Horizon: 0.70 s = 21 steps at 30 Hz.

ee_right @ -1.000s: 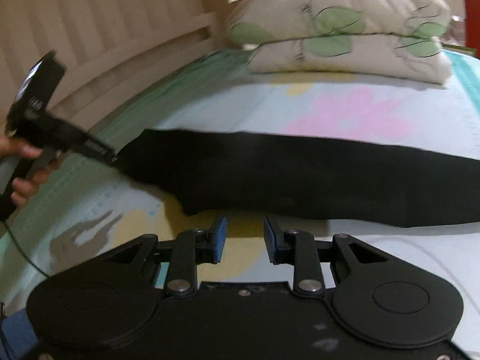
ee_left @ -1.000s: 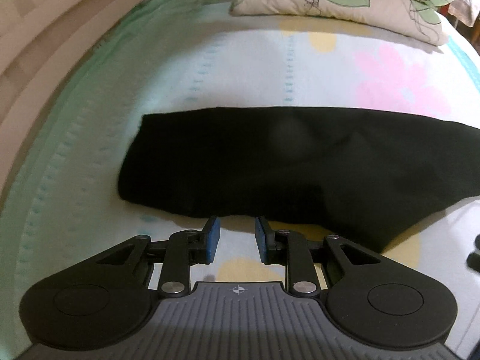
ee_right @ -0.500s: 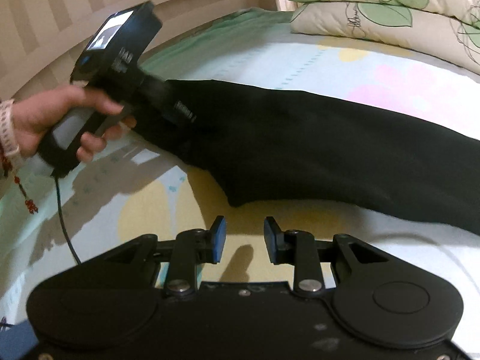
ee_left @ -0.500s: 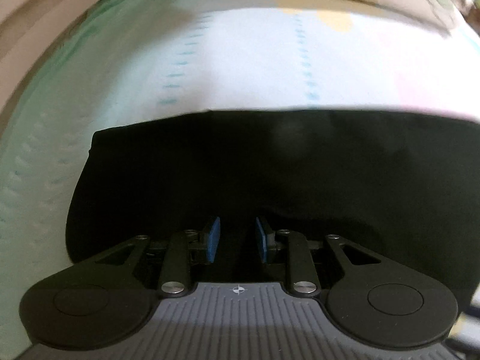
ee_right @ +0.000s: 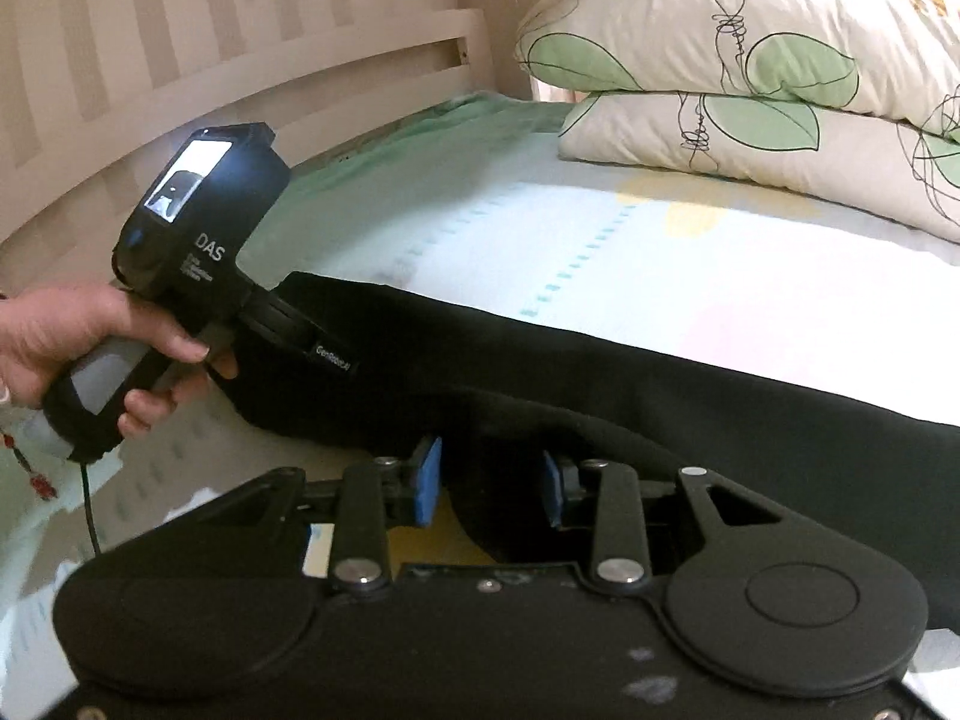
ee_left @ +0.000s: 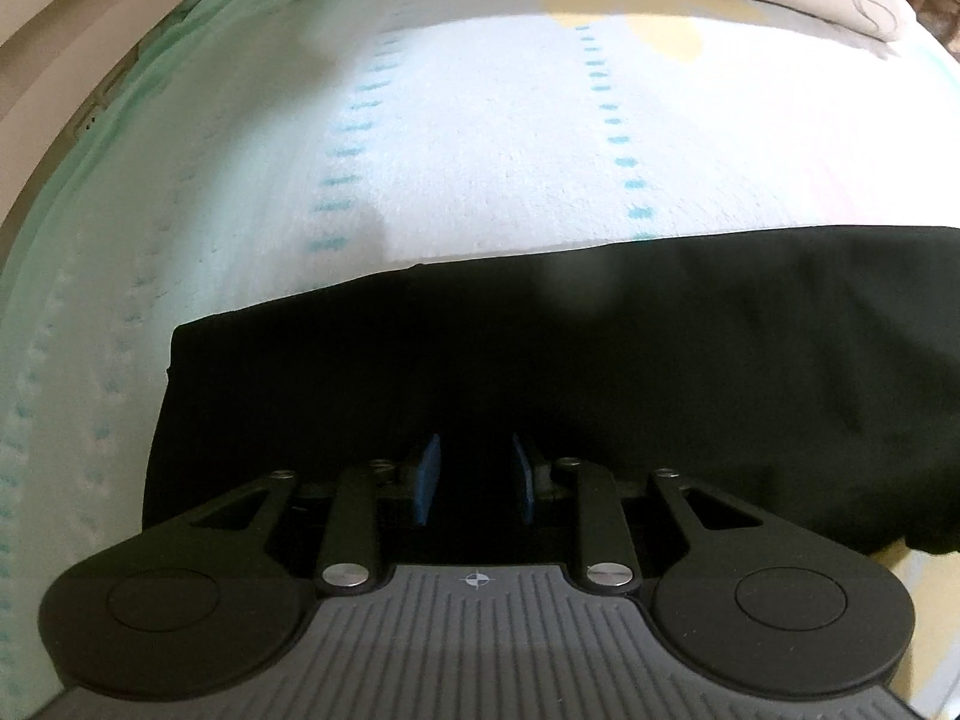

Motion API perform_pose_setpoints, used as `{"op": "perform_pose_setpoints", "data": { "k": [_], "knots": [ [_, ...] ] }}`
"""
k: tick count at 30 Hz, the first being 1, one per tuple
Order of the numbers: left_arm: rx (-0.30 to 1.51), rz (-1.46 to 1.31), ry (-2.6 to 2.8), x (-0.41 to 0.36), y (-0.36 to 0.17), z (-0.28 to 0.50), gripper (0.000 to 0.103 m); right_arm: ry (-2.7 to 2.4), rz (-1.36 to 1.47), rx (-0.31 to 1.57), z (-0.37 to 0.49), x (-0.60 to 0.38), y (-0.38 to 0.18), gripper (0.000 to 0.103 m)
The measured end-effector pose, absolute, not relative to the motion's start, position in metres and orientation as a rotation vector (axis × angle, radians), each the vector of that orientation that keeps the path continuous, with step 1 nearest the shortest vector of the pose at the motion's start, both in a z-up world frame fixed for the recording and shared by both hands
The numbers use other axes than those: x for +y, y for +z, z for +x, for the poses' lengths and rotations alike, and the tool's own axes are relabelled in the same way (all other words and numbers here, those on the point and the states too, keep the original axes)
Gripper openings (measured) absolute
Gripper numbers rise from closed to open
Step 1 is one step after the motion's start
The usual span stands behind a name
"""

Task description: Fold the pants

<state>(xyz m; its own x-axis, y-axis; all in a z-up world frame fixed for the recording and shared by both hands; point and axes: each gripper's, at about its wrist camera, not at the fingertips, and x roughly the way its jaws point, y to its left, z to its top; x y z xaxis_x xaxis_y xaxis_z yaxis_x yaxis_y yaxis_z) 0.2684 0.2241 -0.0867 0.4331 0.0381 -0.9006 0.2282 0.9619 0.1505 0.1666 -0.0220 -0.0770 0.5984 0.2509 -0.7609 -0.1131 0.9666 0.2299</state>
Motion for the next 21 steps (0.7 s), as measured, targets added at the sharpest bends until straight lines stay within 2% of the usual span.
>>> {"op": "perform_pose_setpoints", "data": {
  "k": [9,12,15,21],
  "knots": [
    [1.148,0.213,-0.143,0.232,-0.085,0.276,0.026,0.197,0.058,0.829,0.156,-0.009,-0.084,0.04],
    [1.146,0.22,-0.148,0.232,-0.085,0.276,0.026,0.238,0.082,0.87,0.166,-0.004,-0.093,0.04],
    [1.166,0.204,-0.15,0.231,-0.079,0.272,0.025,0.344,0.1,0.982,0.168,0.003,-0.102,0.038],
    [1.158,0.148,-0.327,0.209,-0.055,0.228,0.026,0.385,0.001,0.96,0.139,0.011,-0.105,0.033]
  ]
}}
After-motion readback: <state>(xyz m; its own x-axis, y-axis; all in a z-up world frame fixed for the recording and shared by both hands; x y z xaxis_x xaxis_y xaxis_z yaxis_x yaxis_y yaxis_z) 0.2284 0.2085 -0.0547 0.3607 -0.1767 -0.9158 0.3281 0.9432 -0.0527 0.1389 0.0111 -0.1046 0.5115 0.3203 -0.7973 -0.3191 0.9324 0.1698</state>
